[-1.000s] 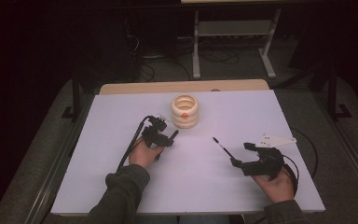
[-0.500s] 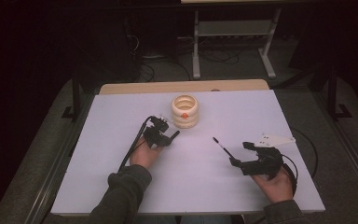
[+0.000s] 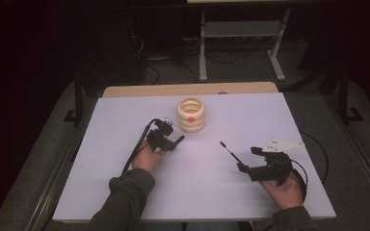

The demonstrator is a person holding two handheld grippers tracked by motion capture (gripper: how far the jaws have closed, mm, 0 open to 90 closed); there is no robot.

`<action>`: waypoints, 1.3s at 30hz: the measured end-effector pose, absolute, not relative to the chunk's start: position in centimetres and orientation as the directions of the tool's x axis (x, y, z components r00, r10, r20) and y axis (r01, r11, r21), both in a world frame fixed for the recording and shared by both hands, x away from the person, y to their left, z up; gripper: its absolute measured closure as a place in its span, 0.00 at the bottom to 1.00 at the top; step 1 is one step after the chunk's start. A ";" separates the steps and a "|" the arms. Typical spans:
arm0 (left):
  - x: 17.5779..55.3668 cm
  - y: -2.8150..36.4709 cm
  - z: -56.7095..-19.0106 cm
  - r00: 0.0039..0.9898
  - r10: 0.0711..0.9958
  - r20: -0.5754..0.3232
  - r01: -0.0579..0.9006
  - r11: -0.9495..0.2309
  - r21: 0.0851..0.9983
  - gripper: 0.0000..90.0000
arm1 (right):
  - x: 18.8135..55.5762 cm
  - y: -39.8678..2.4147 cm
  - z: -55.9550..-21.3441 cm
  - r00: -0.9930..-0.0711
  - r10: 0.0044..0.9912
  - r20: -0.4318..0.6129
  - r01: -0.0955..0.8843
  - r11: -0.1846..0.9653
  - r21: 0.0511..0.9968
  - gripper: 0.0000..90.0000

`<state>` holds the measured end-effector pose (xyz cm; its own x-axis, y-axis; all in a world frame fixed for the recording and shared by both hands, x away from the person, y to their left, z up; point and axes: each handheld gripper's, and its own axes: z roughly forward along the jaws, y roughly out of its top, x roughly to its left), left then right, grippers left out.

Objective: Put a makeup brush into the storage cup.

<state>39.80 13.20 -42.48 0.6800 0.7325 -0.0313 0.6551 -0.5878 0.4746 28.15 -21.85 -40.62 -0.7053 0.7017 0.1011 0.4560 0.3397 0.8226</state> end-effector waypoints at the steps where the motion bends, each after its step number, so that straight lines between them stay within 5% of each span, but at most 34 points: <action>1: 39.7 13.2 -42.4 0.682 0.731 -0.031 0.653 -0.588 0.477 0.89 | 28.1 -21.8 -40.6 -0.706 0.701 0.100 0.455 0.341 0.823 0.21; 39: 35.6 15.4 -38.4 0.829 0.557 -0.056 0.498 -0.687 0.529 0.89 | 28.2 -19.9 -39.0 -0.771 0.630 0.097 0.431 0.403 0.807 0.21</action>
